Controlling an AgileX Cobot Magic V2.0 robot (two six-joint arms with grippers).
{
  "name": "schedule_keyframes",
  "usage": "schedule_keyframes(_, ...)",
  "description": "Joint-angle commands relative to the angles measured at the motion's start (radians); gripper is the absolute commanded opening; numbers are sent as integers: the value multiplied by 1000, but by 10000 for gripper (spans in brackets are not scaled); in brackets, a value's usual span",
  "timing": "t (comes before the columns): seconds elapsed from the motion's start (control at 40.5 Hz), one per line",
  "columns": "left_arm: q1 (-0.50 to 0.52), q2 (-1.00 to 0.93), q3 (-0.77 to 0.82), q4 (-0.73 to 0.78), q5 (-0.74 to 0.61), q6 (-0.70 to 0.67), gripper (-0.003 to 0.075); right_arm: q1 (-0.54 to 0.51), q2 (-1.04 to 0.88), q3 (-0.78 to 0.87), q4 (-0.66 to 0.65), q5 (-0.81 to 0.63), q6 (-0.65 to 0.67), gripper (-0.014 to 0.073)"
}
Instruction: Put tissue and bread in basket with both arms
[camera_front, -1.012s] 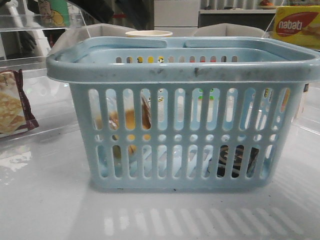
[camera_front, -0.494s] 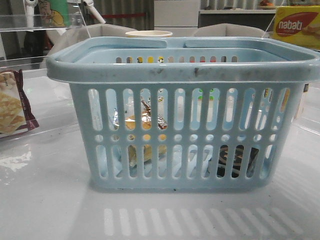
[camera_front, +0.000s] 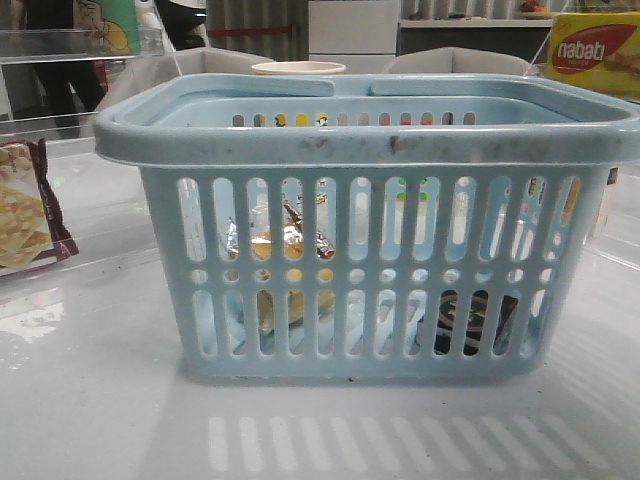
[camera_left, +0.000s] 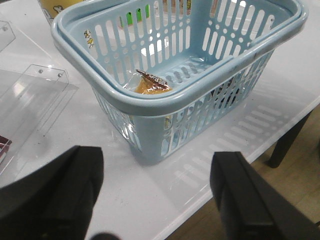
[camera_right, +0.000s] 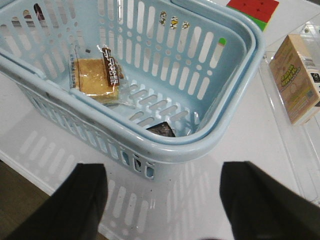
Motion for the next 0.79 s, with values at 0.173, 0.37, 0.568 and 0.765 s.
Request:
schedule_keyframes(0.173, -7, -82, 25, -17, -63, -2, 506, -1, -2, -27, -20, -12, -5, 568)
schedule_keyframes(0.37, -7, -82, 26, -17, -63, -2, 505, -1, -2, -27, -20, 70, -6, 562)
schedule_keyframes(0.568, -7, -82, 26, -17, -63, -2, 342, -1, -1, -27, -20, 86, -22, 355)
schedule_keyframes(0.765, -7, -82, 26, -17, -63, -2, 145, -1, -1, -27, -20, 85, -22, 125)
